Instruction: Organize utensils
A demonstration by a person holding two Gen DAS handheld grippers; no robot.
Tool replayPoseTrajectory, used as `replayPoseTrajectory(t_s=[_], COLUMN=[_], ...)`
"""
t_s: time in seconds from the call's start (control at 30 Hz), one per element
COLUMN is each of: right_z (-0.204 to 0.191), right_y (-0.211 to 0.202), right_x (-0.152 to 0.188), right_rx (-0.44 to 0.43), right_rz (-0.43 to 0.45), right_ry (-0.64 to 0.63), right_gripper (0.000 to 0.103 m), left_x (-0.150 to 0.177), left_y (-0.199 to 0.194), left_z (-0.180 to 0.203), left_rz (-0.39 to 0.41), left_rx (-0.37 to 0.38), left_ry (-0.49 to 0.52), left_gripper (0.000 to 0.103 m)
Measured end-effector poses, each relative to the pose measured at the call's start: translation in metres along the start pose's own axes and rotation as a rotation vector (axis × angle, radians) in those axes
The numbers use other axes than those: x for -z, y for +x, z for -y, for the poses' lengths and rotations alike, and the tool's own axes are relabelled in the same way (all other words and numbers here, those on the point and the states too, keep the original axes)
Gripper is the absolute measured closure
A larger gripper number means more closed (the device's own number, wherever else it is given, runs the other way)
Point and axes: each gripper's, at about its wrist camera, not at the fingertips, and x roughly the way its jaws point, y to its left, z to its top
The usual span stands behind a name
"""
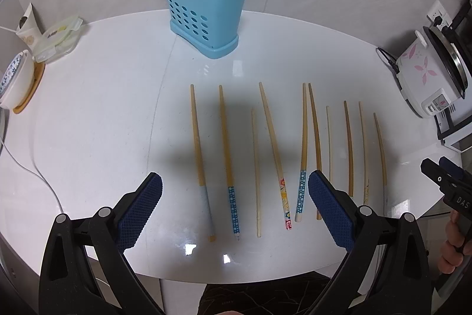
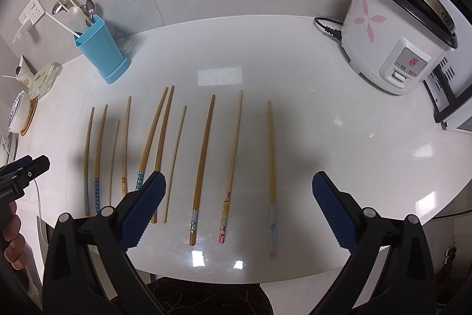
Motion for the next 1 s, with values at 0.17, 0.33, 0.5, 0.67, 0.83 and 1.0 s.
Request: replayPoseTrajectory(t_s=[0.17,0.33,0.5,0.67,0.83,1.0], right_z=[0.000,-0.005,-0.011,-0.019,-0.030,-0.044], right_y=[0.000,0.003,0.022,0.060,0.088,0.114], right_x=[-0.001,-0.005,-0.009,-0.013,-0.015,-0.017], right_rx=[0.002,0.008,0.018,0.043,0.028,0.012], right_rz=[0.000,-0.004,-0.023,-0.092,-0.148,-0.206], right_ry=[-0.002,-0.006,-0.023,-0.042,-0.057,-0.082], right_gripper=[0.007,0.007,0.010,0.019,0.023,0.030], left_x=[0.000,-0.002,-0.007,-0.014,-0.018,-0.020], left_y=[0.002,0.005,0.022,0.059,0.089,0.117], left_z=[0.000,-0.003,-0.012,-0.029,-0.040,-0.050], left_rz=[-0.003,-0.007,-0.016,-0.049,-0.079,-0.130], left_rx=[0.000,-0.002,-0.020,-0.054,-0.085,-0.106], left_ry=[-0.003,-0.008,-0.021,-0.054,-0.072,-0.076], left_gripper=[0.006,0.006,0.006,0.006,0.007,0.012])
